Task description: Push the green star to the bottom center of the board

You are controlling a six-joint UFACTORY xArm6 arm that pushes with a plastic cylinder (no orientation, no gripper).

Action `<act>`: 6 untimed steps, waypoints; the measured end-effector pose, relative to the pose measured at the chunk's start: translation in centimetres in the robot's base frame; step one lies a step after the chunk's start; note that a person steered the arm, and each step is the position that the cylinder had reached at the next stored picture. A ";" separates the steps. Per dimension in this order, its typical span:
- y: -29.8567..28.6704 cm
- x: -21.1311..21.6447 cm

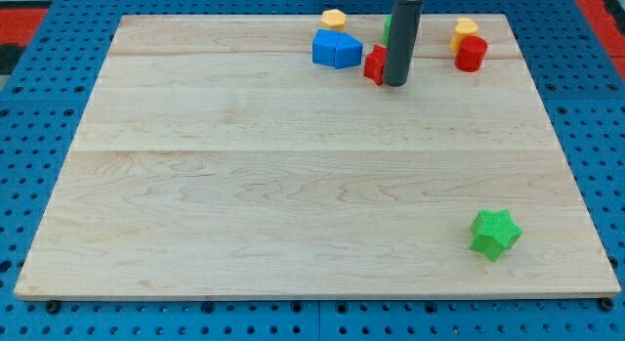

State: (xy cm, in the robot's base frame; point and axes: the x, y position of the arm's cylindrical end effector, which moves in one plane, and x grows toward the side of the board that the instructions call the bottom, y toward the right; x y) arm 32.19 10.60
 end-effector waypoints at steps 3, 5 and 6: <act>10.6 8.3; 12.5 20.7; 9.8 24.0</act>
